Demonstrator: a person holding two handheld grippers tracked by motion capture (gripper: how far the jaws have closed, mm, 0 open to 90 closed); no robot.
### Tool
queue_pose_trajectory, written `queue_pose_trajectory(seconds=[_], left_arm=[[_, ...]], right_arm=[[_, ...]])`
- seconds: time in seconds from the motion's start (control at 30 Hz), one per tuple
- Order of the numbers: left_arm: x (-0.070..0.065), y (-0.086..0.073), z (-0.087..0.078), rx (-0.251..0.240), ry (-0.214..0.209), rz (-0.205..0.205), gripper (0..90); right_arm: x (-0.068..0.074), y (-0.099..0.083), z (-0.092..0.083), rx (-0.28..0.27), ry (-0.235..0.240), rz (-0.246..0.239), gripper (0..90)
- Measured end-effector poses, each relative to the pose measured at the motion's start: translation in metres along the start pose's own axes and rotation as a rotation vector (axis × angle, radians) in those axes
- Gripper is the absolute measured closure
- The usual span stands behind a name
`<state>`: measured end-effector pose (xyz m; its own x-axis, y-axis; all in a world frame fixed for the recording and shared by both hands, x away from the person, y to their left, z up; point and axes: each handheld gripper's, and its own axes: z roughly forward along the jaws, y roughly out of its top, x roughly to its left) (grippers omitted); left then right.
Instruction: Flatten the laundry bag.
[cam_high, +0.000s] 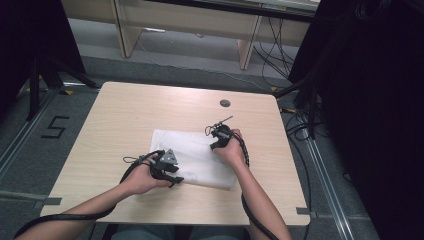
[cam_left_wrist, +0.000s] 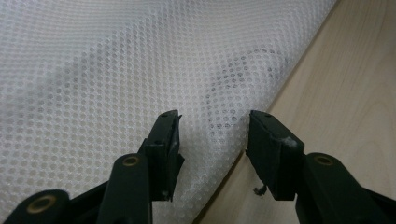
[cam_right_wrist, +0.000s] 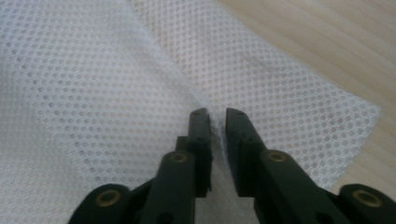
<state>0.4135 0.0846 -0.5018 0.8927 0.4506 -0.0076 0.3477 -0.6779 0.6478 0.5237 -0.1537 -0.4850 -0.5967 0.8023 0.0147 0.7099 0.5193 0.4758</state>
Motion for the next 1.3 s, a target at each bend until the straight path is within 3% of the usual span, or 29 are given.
queue_pose_trajectory(seconds=[0.2,0.23,0.27,0.3,0.47,0.63,0.73,0.8,0.87,0.9,0.93,1.0,1.07,1.1,1.17,1.2,1.23,1.3], left_arm=[[-0.001,-0.001,0.001,0.001,-0.001,-0.009,53.6],[-0.001,-0.001,0.002,0.0,-0.001,-0.012,53.6],[-0.001,-0.001,0.002,-0.002,0.008,0.008,53.6],[-0.002,-0.001,0.002,0.0,0.01,0.004,53.6],[-0.002,-0.001,0.002,-0.002,0.014,-0.003,54.1],[-0.002,0.001,0.004,-0.001,0.027,0.003,54.5],[-0.001,0.003,0.005,0.003,0.022,-0.02,54.6],[0.001,0.004,0.005,0.011,0.031,-0.002,54.7],[0.001,0.005,0.007,0.001,0.034,-0.027,54.8],[0.002,0.005,0.008,0.007,0.032,-0.022,54.8],[0.001,0.007,0.009,-0.01,0.048,-0.041,54.8],[0.004,0.008,0.009,0.004,0.038,-0.034,54.8],[0.006,0.009,0.011,-0.005,0.044,-0.055,54.8],[0.008,0.01,0.01,0.008,0.044,-0.034,54.7],[0.009,0.011,0.01,0.011,0.042,-0.046,54.4],[0.008,0.011,0.012,-0.023,0.037,-0.088,54.1],[0.01,0.011,0.009,0.002,0.036,-0.069,53.8],[0.009,0.012,0.005,-0.016,0.034,-0.078,56.0]], right_arm=[[0.003,0.002,-0.002,0.014,-0.002,-0.01,89.9],[0.004,0.003,-0.006,0.029,0.006,0.025,90.0],[0.004,0.003,-0.006,0.029,0.006,0.025,90.0],[0.003,0.003,-0.007,0.008,0.005,-0.003,90.0],[0.006,0.008,-0.025,-0.02,0.008,-0.01,90.0],[0.018,0.011,-0.049,-0.065,0.046,-0.032,90.0],[0.022,0.012,-0.057,-0.076,0.054,-0.042,90.0],[0.025,0.012,-0.065,-0.098,0.058,-0.051,90.0],[0.03,0.012,-0.076,-0.125,0.071,-0.065,90.0],[0.032,0.012,-0.08,-0.133,0.076,-0.068,90.0],[0.033,0.012,-0.082,-0.139,0.08,-0.065,90.0],[0.037,0.01,-0.088,-0.153,0.084,-0.067,90.0],[0.04,0.009,-0.093,-0.166,0.091,-0.079,90.0],[0.04,0.009,-0.094,-0.178,0.092,-0.096,90.0],[0.043,0.008,-0.096,-0.181,0.097,-0.084,90.0],[0.046,0.007,-0.099,-0.195,0.102,-0.09,90.0],[0.046,0.006,-0.1,-0.198,0.097,-0.102,90.0],[0.047,0.006,-0.101,-0.203,0.101,-0.101,90.0]])
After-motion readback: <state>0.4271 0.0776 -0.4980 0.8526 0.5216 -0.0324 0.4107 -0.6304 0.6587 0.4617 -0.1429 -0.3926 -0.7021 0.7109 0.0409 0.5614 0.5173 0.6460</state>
